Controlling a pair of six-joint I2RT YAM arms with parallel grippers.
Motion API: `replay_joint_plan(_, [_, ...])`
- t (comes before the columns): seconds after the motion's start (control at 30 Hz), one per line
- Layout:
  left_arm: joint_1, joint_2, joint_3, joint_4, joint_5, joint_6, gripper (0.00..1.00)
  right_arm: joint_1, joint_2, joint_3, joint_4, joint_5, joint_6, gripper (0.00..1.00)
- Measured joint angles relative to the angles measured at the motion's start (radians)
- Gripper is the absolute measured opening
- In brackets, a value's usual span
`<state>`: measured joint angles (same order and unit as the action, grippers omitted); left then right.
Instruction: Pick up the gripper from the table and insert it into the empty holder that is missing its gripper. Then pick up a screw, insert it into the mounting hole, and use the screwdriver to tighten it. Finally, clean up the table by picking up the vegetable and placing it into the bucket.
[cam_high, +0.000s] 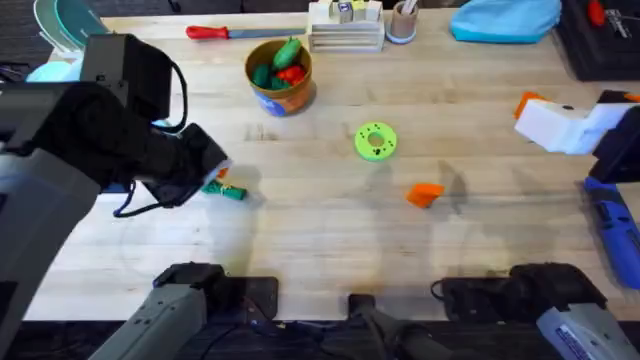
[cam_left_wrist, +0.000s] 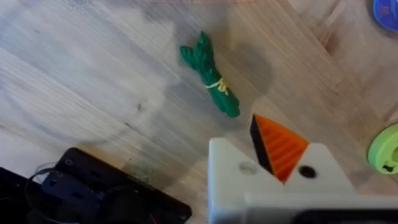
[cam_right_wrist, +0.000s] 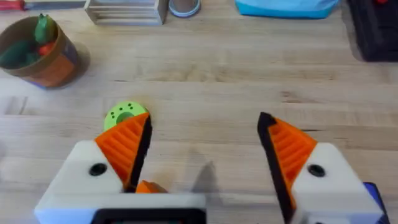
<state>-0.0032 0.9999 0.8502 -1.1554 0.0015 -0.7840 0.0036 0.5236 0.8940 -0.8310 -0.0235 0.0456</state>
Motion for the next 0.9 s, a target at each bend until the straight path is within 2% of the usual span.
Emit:
replay_joint_plan(0.03, [0.000,-0.001,0.000,0.005,0.003,-0.006,0.021,0.000,0.000,0.000,0.000,0.000,0.000,0.990])
replay_joint_plan(0.13, [-0.001,-0.015,0.001,0.026,0.024,0.014,0.011,0.000,0.000,0.000,0.000,0.000,0.000,0.991])
replay_joint_plan(0.23, [-0.026,-0.040,0.006,0.107,0.095,0.135,0.011,0.000,0.000,0.000,0.000,0.000,0.000,0.991])
replay_joint_plan(0.37, [-0.097,-0.077,0.016,0.200,0.202,0.303,0.026,0.000,0.000,0.000,0.000,0.000,0.000,0.992])
replay_joint_plan(0.4, [-0.121,-0.087,0.017,0.222,0.224,0.348,0.116,0.000,0.000,0.000,0.000,0.000,0.000,0.992])
replay_joint_plan(0.57, [-0.260,-0.114,0.017,0.372,0.301,0.494,0.897,0.000,0.000,0.000,0.000,0.000,0.000,0.991])
replay_joint_plan(0.6, [-0.288,-0.115,0.017,0.416,0.311,0.509,0.969,0.000,0.000,0.000,0.000,0.000,0.000,0.991])
replay_joint_plan(0.73, [-0.364,-0.115,0.019,0.573,0.334,0.552,0.995,0.000,0.000,0.000,0.000,0.000,0.000,0.991])
replay_joint_plan(0.83, [-0.372,-0.116,0.022,0.595,0.344,0.559,0.993,0.000,0.000,0.000,0.000,0.000,0.000,0.992])
replay_joint_plan(0.9, [-0.372,-0.115,0.022,0.601,0.344,0.534,0.993,0.000,0.000,0.000,0.000,0.000,0.000,0.991])
